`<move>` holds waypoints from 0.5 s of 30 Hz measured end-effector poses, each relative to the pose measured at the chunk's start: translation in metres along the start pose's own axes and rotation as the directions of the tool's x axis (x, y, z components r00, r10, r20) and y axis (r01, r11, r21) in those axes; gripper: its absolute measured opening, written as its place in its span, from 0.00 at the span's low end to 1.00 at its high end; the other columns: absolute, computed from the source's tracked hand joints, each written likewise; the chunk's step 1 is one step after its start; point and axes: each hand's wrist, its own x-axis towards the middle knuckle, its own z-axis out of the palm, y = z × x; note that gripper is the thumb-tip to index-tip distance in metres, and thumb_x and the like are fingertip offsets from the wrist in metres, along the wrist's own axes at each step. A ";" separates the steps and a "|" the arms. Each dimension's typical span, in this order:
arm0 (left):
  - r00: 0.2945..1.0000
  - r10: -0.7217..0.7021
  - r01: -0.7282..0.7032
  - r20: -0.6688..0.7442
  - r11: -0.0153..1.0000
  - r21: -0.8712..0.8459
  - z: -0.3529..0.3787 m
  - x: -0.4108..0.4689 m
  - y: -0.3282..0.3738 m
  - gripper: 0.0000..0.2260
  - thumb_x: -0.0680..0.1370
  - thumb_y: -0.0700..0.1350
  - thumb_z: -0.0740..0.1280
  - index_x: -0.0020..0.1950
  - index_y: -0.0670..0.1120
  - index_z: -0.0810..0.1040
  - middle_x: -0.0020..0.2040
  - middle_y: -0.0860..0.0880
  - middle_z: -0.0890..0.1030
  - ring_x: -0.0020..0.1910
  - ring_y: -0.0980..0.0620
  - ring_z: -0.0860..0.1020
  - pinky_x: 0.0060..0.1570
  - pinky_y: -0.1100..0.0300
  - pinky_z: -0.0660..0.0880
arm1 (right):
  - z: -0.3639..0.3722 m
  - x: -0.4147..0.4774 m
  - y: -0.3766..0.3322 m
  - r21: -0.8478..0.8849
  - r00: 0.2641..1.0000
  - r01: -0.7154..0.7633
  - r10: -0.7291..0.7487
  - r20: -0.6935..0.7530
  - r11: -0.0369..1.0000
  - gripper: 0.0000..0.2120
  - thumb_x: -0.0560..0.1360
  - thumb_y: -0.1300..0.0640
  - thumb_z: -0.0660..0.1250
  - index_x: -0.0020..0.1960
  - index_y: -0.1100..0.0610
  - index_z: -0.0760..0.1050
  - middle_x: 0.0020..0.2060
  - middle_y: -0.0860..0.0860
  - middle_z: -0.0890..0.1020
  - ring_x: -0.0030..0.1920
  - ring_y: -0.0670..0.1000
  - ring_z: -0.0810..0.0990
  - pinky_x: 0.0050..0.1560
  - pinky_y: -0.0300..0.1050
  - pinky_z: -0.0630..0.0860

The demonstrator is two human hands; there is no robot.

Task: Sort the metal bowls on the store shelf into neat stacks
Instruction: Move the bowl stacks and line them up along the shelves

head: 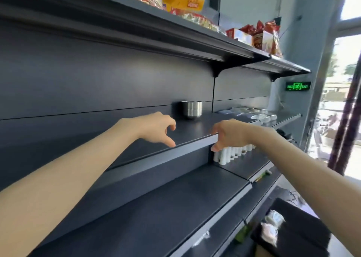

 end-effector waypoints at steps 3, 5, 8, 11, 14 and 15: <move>0.999 0.039 -0.039 -0.002 0.999 0.007 0.006 0.049 0.013 0.24 0.73 0.58 0.69 0.65 0.51 0.71 0.54 0.53 0.76 0.53 0.51 0.76 0.51 0.56 0.74 | 0.000 0.019 0.040 -0.014 0.999 -0.032 0.032 -0.010 0.999 0.29 0.70 0.44 0.72 0.65 0.55 0.70 0.55 0.54 0.78 0.50 0.57 0.80 0.55 0.53 0.77; 0.998 0.058 -0.057 -0.012 0.998 0.018 0.010 0.083 0.017 0.23 0.74 0.57 0.69 0.65 0.50 0.71 0.53 0.52 0.75 0.51 0.51 0.76 0.47 0.59 0.71 | 0.002 0.037 0.064 -0.031 0.999 -0.042 0.041 -0.016 0.999 0.27 0.70 0.45 0.72 0.64 0.56 0.70 0.54 0.54 0.78 0.49 0.57 0.82 0.53 0.54 0.78; 0.998 0.062 -0.061 -0.019 0.998 0.028 0.016 0.135 0.016 0.23 0.74 0.56 0.69 0.65 0.48 0.71 0.51 0.51 0.74 0.50 0.50 0.76 0.44 0.59 0.70 | 0.004 0.072 0.095 -0.040 0.999 -0.047 0.047 0.001 0.998 0.17 0.71 0.45 0.72 0.53 0.53 0.73 0.58 0.52 0.78 0.51 0.56 0.81 0.55 0.54 0.77; 0.999 0.040 -0.039 -0.018 0.997 0.069 0.015 0.183 0.008 0.23 0.74 0.56 0.70 0.65 0.48 0.72 0.52 0.50 0.75 0.48 0.50 0.76 0.46 0.57 0.73 | -0.008 0.111 0.119 -0.053 0.998 -0.057 0.057 0.007 0.997 0.21 0.71 0.45 0.71 0.58 0.55 0.74 0.59 0.51 0.78 0.57 0.55 0.78 0.60 0.51 0.73; 0.999 0.014 -0.011 -0.035 0.996 0.089 0.011 0.224 0.000 0.22 0.74 0.56 0.69 0.65 0.48 0.72 0.54 0.49 0.75 0.49 0.49 0.76 0.46 0.57 0.73 | -0.020 0.149 0.138 -0.023 0.995 -0.052 0.050 -0.083 0.998 0.28 0.71 0.45 0.72 0.66 0.55 0.72 0.57 0.52 0.80 0.59 0.54 0.75 0.57 0.46 0.71; 0.999 0.003 0.001 -0.042 0.997 0.082 0.011 0.235 -0.003 0.22 0.75 0.55 0.69 0.65 0.48 0.72 0.54 0.49 0.75 0.49 0.49 0.76 0.45 0.57 0.72 | -0.021 0.162 0.143 -0.014 0.996 -0.041 0.040 -0.085 0.999 0.28 0.71 0.45 0.72 0.66 0.56 0.72 0.57 0.52 0.80 0.59 0.55 0.75 0.57 0.46 0.71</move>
